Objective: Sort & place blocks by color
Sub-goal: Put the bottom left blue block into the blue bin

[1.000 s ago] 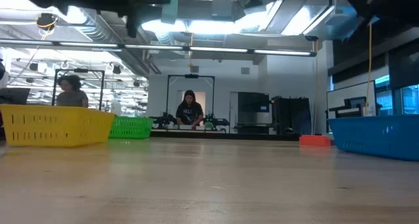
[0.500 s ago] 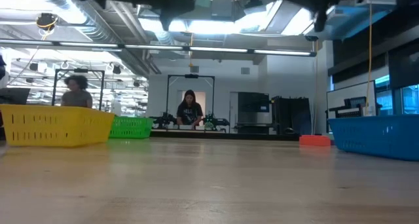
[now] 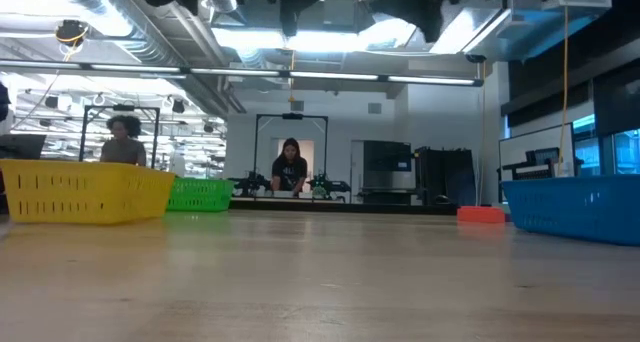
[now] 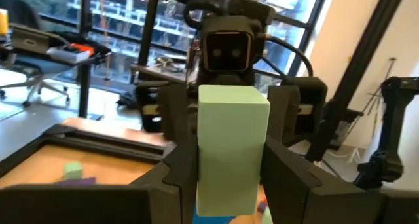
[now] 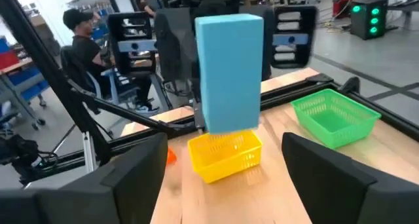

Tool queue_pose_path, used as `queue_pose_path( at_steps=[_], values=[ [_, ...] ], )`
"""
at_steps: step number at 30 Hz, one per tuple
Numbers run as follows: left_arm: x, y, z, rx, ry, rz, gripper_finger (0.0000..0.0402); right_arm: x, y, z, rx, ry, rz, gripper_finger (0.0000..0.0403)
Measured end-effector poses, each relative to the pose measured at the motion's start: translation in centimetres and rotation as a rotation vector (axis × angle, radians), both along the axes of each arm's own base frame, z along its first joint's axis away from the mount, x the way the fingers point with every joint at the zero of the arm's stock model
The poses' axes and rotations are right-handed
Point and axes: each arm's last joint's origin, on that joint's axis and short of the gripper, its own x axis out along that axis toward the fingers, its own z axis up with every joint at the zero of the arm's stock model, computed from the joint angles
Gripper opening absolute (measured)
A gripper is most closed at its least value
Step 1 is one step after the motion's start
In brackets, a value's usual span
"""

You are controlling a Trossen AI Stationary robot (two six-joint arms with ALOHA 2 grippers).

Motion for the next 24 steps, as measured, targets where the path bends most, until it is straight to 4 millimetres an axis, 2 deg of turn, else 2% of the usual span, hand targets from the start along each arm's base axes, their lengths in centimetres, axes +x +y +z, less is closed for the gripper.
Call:
queue_pose_path(
  at_steps=[7,15,19,24],
  values=[
    [0.7,-1.1,-0.5,-0.007,-0.007,-0.015,0.0124,1.8,-0.3,0.0,-0.014,0.022,0.032,0.0304],
    [0.7,-1.5,-0.5,-0.011,-0.006,0.006,0.0124,2.4,0.0,0.4,-0.001,0.008,0.11,0.0292],
    [0.7,-1.6,-0.6,-0.011,-0.005,0.006,0.0124,2.6,0.0,0.1,0.029,0.016,0.108,0.0262],
    [0.7,-1.7,-0.6,-0.01,-0.003,0.001,0.0124,2.5,0.0,0.2,0.044,0.015,0.106,0.0196]
  ],
)
